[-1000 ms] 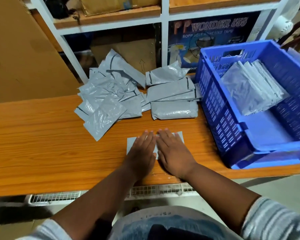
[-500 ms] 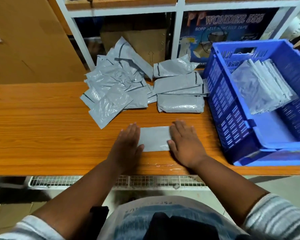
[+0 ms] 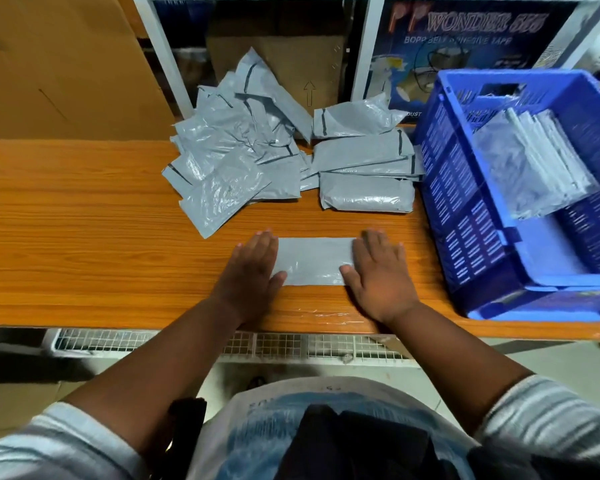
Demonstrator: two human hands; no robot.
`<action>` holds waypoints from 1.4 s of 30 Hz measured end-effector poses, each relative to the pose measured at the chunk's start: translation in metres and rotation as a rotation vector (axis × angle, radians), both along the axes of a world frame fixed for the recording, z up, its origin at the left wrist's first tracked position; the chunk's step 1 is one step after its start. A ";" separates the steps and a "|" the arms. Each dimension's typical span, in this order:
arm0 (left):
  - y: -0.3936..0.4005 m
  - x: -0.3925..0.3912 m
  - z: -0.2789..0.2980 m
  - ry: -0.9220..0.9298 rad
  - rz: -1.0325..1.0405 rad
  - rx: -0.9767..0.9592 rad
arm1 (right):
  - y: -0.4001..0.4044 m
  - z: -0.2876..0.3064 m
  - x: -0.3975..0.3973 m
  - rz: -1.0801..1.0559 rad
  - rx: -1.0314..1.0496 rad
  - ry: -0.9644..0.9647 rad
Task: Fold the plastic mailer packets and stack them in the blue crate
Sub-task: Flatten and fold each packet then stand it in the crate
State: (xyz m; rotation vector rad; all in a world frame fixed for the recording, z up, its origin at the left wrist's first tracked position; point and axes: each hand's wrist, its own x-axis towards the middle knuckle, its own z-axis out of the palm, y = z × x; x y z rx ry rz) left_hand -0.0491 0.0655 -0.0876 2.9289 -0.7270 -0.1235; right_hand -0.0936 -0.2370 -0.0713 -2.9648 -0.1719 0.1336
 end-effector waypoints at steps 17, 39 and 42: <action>-0.007 0.021 0.022 -0.082 0.080 -0.099 | 0.046 0.023 0.057 0.125 0.027 0.117; -0.108 0.153 0.198 -0.239 -0.114 -0.467 | 0.021 0.188 0.152 -0.477 0.403 -0.253; -0.124 0.167 0.208 -0.255 -0.164 -0.494 | 0.005 0.201 0.153 -0.519 0.404 -0.324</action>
